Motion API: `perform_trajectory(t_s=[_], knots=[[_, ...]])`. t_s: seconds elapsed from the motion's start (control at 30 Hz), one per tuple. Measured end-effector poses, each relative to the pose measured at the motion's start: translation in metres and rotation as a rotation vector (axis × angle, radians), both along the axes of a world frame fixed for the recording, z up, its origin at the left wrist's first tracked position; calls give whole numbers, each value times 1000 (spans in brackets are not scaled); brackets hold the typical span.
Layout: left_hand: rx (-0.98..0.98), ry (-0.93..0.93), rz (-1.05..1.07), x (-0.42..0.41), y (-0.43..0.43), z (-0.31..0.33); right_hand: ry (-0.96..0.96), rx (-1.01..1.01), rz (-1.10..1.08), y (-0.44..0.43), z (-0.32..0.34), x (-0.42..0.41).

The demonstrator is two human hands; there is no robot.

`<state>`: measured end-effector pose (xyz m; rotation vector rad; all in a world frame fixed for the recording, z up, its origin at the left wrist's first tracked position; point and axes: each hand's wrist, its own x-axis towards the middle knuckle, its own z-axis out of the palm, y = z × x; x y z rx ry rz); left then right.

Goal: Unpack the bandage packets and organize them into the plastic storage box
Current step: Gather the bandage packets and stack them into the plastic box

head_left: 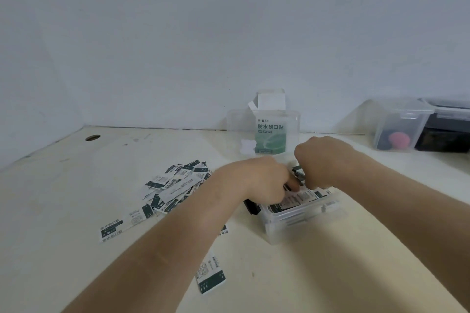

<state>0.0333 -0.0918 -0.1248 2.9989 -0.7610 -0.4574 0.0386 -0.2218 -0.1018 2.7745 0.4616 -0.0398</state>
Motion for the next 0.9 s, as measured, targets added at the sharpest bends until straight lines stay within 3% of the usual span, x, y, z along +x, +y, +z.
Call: perform_trajectory(t_s=[0.23,0.9], knots=[[76,0,-57,-2,-3,2,16,-82,66,0,-8,5],[29,-22,-47,-1,-1,0,133,-234,51,6,1,5]])
